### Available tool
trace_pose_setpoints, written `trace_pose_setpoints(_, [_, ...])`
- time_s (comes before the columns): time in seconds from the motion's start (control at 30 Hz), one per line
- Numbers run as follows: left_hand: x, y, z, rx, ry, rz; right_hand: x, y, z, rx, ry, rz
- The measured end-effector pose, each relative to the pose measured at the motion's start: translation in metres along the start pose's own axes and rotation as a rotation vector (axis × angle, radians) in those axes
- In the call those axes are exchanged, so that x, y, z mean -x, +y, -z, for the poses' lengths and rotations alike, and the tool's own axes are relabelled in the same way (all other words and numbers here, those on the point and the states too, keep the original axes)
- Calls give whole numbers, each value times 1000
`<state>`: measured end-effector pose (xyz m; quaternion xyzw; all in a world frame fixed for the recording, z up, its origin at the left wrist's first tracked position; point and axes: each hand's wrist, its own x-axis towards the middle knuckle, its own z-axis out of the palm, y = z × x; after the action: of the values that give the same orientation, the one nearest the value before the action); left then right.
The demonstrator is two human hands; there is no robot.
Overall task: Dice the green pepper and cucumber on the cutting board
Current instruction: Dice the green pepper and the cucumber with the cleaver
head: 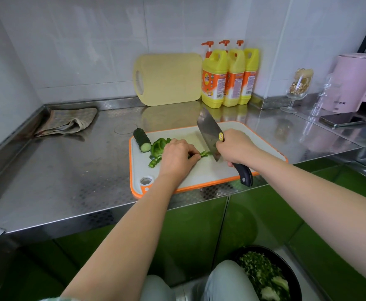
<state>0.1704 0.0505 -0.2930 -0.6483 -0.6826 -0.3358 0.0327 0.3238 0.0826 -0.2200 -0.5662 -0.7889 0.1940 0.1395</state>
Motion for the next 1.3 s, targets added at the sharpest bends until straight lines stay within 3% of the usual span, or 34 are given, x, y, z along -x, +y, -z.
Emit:
trace_pose_setpoints(0.3, [0, 1, 0, 13, 9, 4, 13, -18, 1, 197, -211, -34])
trace_pose_setpoints(0.57, [2, 2, 0, -28, 29, -17, 1, -5, -5, 46, -40, 0])
trace_pose_setpoints(0.83, [1, 1, 0, -8, 15, 7, 10, -18, 1, 199, -176, -4])
trace_pose_setpoints(1.2, [2, 0, 0, 5, 22, 29, 3, -11, -5, 60, -53, 1])
trace_pose_setpoints(1.3, [1, 0, 0, 13, 15, 47, 6, -12, 6, 63, -103, 13])
